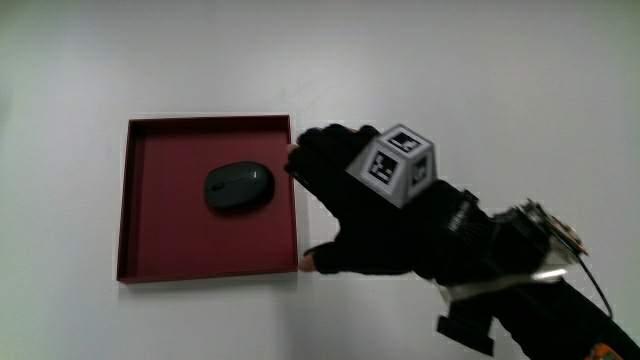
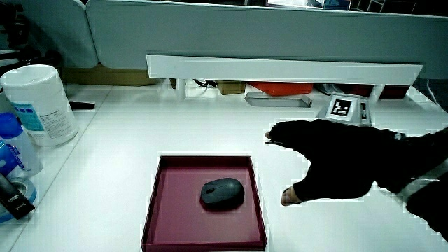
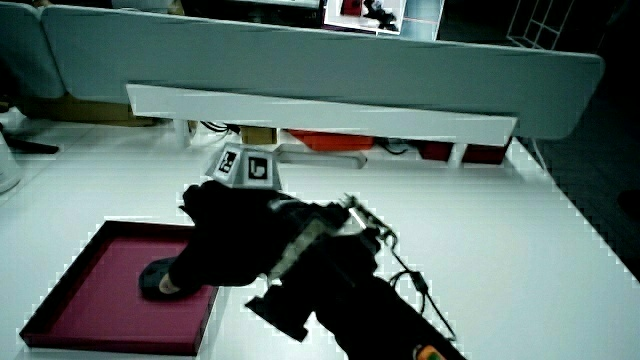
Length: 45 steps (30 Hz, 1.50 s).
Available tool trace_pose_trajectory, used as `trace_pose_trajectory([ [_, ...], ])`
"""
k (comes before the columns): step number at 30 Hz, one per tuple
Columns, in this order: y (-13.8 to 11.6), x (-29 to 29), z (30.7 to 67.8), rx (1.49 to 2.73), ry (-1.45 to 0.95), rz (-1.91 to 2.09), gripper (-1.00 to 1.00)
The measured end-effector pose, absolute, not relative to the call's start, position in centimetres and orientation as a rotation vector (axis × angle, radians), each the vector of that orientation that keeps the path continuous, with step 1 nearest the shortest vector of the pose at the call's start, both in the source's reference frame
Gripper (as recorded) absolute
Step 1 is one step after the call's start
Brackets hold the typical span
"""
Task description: Pick mouse from plate
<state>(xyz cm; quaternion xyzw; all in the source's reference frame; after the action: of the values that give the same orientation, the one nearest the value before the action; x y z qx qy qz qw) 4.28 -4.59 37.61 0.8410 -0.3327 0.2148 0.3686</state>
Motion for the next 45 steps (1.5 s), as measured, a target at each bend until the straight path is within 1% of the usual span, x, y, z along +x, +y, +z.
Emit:
trace_pose_trajectory([
  [1,-4.8,4.0,38.2,2.154,-0.841,0.535,0.00],
  [2,-5.1,3.8,39.3,2.189,-0.783,0.534,0.00],
  [6,-5.6,1.9,39.9,2.173,-0.783,0.505,0.00],
  [9,-6.4,0.9,40.9,2.196,-0.771,0.476,0.00],
  [11,-6.8,0.3,41.7,2.162,-0.755,0.478,0.00],
  [15,-7.7,-0.9,43.6,2.157,-0.693,0.469,0.00],
  [17,-8.0,-1.5,44.0,2.128,-0.702,0.475,0.00],
  [20,-8.2,-2.4,44.8,2.148,-0.683,0.458,0.00],
  [22,-8.3,-3.0,45.7,2.117,-0.686,0.452,0.00],
  [26,-8.3,-3.9,47.4,2.114,-0.657,0.397,0.00],
  [29,-8.1,-4.4,47.9,2.091,-0.665,0.403,0.00],
  [34,-7.8,-4.9,49.9,2.066,-0.639,0.372,0.00],
  [42,-8.0,-5.1,51.0,2.077,-0.626,0.364,0.00],
  [44,-7.9,-5.2,51.3,2.057,-0.621,0.367,0.00],
  [45,-7.9,-5.3,51.1,2.074,-0.625,0.366,0.00],
])
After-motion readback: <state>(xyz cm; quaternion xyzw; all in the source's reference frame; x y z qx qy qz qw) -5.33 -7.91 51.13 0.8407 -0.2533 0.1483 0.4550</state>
